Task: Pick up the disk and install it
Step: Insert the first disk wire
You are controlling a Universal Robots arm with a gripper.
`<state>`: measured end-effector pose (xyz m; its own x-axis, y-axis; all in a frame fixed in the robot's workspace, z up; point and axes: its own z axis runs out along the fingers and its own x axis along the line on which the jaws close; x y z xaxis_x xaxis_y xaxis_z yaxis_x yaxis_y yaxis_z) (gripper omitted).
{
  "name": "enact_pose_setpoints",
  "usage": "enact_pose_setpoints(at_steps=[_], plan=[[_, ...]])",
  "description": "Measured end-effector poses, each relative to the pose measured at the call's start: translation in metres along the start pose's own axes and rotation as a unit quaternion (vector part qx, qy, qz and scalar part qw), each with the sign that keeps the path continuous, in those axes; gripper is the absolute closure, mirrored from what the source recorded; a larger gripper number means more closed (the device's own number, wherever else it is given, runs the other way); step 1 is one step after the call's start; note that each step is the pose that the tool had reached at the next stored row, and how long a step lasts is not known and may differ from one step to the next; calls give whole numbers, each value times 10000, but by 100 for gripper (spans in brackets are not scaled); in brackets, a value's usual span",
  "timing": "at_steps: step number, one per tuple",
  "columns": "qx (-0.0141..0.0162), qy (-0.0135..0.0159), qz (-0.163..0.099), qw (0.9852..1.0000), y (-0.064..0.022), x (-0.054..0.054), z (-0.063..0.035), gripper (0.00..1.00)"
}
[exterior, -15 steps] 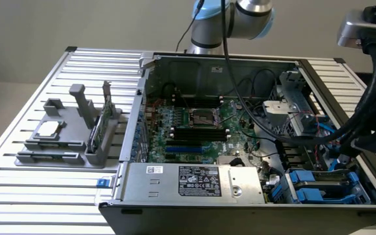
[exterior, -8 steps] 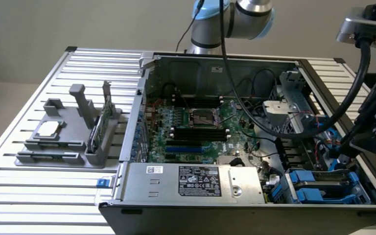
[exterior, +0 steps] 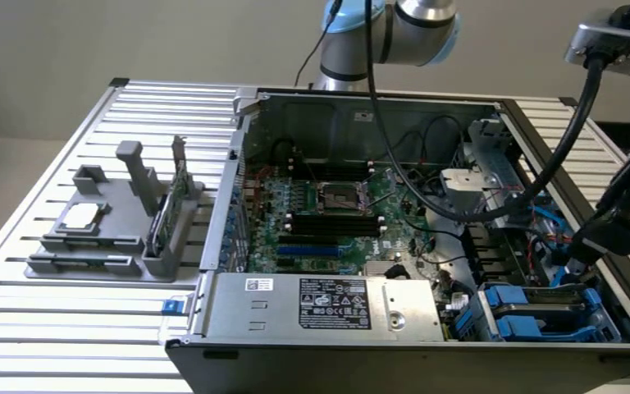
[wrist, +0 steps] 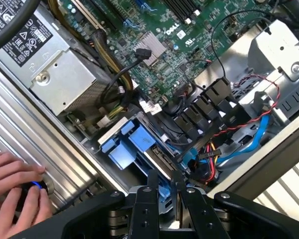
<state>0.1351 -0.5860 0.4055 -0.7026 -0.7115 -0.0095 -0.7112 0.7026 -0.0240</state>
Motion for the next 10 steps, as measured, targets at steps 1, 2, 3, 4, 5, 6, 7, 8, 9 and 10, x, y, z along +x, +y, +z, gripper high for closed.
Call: enact_pose_setpoints(at_steps=[1, 2, 3, 4, 5, 6, 7, 8, 9, 10], plan=[[1, 2, 85, 10000, 0, 0, 0, 75], [2, 4, 170, 9999, 0, 0, 0, 75], [3, 6, 256, 9997, 0, 0, 0, 75], [3, 8, 341, 9994, 0, 0, 0, 75], [4, 10, 434, 9991, 0, 0, 0, 75], [5, 13, 520, 9986, 0, 0, 0, 75], [6, 14, 605, 9982, 0, 0, 0, 75], [6, 17, 694, 9976, 0, 0, 0, 75], [7, 19, 779, 9970, 0, 0, 0, 75], [8, 21, 865, 9962, 0, 0, 0, 75]])
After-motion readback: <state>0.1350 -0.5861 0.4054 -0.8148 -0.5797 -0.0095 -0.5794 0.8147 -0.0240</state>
